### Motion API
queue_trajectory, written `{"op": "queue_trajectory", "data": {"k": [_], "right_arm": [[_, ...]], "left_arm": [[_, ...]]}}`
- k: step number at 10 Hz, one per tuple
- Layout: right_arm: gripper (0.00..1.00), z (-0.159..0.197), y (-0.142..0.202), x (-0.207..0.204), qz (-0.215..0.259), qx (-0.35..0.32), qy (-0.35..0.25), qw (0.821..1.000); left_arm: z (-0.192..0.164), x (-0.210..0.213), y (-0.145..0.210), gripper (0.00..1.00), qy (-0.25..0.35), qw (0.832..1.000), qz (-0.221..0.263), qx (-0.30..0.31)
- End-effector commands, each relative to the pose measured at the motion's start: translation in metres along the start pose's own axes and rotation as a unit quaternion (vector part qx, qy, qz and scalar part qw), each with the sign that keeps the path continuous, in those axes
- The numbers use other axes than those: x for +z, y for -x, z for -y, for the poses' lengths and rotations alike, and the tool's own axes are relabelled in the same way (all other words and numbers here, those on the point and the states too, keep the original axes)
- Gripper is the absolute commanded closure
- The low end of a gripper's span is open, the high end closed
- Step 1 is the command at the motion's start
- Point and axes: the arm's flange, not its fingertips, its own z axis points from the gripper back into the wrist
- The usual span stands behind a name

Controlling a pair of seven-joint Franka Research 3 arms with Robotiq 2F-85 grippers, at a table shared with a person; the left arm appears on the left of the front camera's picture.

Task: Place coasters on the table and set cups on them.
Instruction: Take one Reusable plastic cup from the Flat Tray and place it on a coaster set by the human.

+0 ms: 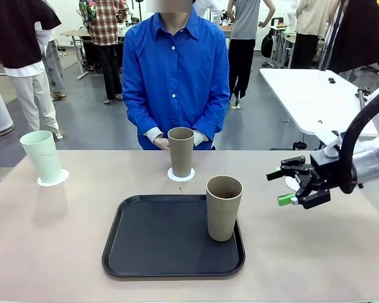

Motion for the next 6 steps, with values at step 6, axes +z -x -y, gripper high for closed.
{"op": "queue_trajectory", "data": {"k": [6], "right_arm": [[0.0, 0.011, 0.055, -0.031, 0.057, -0.086, -0.025, 0.994]], "left_arm": [[0.001, 0.001, 0.001, 0.0, -0.002, 1.0, 0.001, 0.002]]}}
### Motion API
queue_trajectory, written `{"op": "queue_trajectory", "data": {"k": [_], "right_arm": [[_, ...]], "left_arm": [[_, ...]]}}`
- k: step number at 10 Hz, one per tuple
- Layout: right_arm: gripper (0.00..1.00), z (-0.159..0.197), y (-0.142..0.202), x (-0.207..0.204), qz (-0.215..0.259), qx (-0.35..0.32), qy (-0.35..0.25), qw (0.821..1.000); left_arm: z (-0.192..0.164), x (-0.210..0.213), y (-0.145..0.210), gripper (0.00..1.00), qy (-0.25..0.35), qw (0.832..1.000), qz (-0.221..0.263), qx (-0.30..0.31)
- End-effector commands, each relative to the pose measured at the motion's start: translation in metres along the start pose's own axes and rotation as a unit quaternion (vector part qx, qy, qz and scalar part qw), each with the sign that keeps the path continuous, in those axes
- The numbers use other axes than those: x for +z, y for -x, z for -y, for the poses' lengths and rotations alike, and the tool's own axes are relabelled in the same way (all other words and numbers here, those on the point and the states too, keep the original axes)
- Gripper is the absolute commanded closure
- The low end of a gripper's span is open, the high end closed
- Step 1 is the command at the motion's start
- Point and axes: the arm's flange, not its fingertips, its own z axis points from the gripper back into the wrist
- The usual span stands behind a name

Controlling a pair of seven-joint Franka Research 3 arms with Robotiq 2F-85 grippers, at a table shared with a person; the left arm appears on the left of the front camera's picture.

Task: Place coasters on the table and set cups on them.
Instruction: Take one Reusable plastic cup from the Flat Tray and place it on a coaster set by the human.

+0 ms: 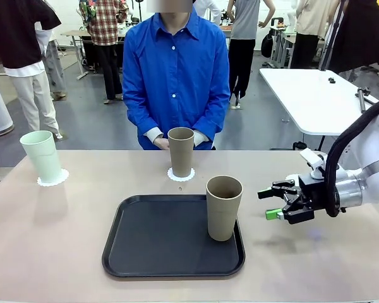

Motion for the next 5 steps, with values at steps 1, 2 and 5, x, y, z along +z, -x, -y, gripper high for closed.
{"op": "queue_trajectory", "data": {"k": [1, 2, 5], "right_arm": [[0.0, 0.0059, -0.0053, -0.0028, 0.004, -0.002, -0.018, 1.0], [0.0, 0.0, 0.0, 0.0, 0.0, 0.0, 0.0, 1.0], [0.0, 0.0, 0.0, 0.0, 0.0, 0.0, 0.0, 1.0]], "left_arm": [[0.0011, 0.0014, 0.001, 0.0, -0.002, 1.0, 0.001, 0.002], [0.0011, 0.0014, 0.001, 0.0, -0.002, 1.0, 0.001, 0.002], [0.0011, 0.0014, 0.001, 0.0, -0.002, 1.0, 0.001, 0.002]]}}
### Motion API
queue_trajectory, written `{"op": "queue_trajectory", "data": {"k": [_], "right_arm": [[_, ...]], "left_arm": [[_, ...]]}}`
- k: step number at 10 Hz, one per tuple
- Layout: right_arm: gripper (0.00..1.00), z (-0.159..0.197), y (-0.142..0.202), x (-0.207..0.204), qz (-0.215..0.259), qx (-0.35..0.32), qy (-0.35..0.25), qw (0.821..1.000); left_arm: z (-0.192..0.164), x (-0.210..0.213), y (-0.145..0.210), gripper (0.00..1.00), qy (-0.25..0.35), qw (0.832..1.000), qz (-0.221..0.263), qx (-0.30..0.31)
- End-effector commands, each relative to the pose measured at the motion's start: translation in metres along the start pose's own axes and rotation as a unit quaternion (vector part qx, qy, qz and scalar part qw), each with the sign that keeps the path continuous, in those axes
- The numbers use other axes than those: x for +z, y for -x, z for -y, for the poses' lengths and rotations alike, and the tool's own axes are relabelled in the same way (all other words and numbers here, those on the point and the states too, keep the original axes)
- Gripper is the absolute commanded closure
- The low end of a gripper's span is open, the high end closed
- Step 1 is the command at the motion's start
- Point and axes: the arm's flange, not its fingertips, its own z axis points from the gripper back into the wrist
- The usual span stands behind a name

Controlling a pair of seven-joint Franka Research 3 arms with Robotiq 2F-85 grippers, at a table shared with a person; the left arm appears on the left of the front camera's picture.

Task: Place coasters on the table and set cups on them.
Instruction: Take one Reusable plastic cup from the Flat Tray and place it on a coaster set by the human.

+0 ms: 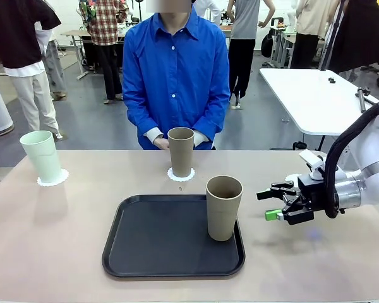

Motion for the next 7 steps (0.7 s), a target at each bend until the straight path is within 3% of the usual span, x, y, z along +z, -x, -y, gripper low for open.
{"op": "queue_trajectory", "data": {"k": [1, 2, 4, 7], "right_arm": [[0.0, -0.001, -0.001, 0.0, -0.005, 0.002, 0.003, 1.0], [0.0, 0.0, 0.0, 0.0, 0.0, 0.0, 0.0, 1.0], [0.0, 0.003, -0.002, -0.021, 0.005, 0.014, 0.047, 0.999], [0.0, 0.012, -0.003, -0.039, 0.009, 0.025, 0.055, 0.998]], "left_arm": [[0.001, 0.001, 0.001, 0.0, -0.002, 1.0, 0.001, 0.002], [0.001, 0.001, 0.001, 0.0, -0.002, 1.0, 0.001, 0.002], [0.001, 0.001, 0.001, 0.0, -0.002, 1.0, 0.001, 0.002], [0.001, 0.001, 0.001, 0.0, -0.002, 1.0, 0.001, 0.002]]}}
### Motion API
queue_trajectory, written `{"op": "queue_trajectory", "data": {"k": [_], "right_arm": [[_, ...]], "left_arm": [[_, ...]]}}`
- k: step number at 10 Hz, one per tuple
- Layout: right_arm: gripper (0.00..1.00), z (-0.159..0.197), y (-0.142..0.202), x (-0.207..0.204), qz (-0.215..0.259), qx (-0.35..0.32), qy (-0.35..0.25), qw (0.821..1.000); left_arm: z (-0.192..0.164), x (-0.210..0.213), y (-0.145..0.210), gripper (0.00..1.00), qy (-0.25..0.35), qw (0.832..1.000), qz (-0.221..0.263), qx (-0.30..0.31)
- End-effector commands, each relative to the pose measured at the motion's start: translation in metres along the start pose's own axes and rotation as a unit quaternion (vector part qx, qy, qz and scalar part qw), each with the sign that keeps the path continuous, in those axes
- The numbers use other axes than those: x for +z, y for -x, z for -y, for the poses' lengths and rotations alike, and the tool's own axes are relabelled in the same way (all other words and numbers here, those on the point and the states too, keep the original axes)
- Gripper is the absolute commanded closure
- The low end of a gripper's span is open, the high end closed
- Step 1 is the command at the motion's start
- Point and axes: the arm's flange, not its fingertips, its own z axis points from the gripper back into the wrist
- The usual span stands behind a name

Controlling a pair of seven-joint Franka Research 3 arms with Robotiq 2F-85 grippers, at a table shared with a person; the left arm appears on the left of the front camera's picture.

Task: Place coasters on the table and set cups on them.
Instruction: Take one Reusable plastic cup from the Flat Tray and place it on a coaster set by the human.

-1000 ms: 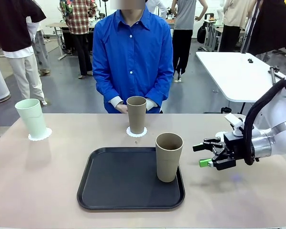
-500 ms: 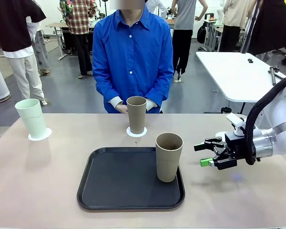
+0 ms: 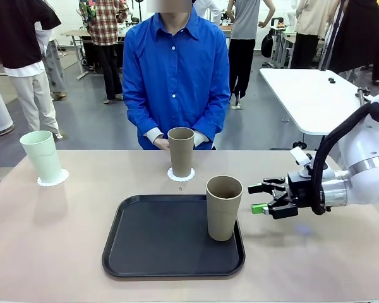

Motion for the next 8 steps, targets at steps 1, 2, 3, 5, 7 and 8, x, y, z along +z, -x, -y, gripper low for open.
{"op": "queue_trajectory", "data": {"k": [1, 2, 3, 5, 7, 8], "right_arm": [[0.0, 0.006, 0.008, -0.018, 0.002, 0.012, 0.003, 1.0], [0.0, 0.006, 0.011, -0.022, 0.001, 0.008, -0.012, 1.0], [0.0, 0.006, 0.012, -0.027, 0.0, 0.004, -0.024, 1.0], [0.0, -0.001, 0.016, -0.032, -0.006, 0.006, -0.051, 0.999], [0.0, -0.011, 0.018, -0.039, -0.011, 0.012, -0.079, 0.997], [0.0, -0.015, 0.018, -0.043, -0.013, 0.017, -0.088, 0.996]], "left_arm": [[0.001, 0.001, 0.001, 0.0, -0.002, 1.0, 0.001, 0.002], [0.001, 0.001, 0.001, 0.0, -0.002, 1.0, 0.001, 0.002], [0.001, 0.001, 0.001, 0.0, -0.002, 1.0, 0.001, 0.002], [0.001, 0.001, 0.001, 0.0, -0.002, 1.0, 0.001, 0.002], [0.001, 0.001, 0.001, 0.0, -0.002, 1.0, 0.001, 0.002], [0.001, 0.001, 0.001, 0.0, -0.002, 1.0, 0.001, 0.002]]}}
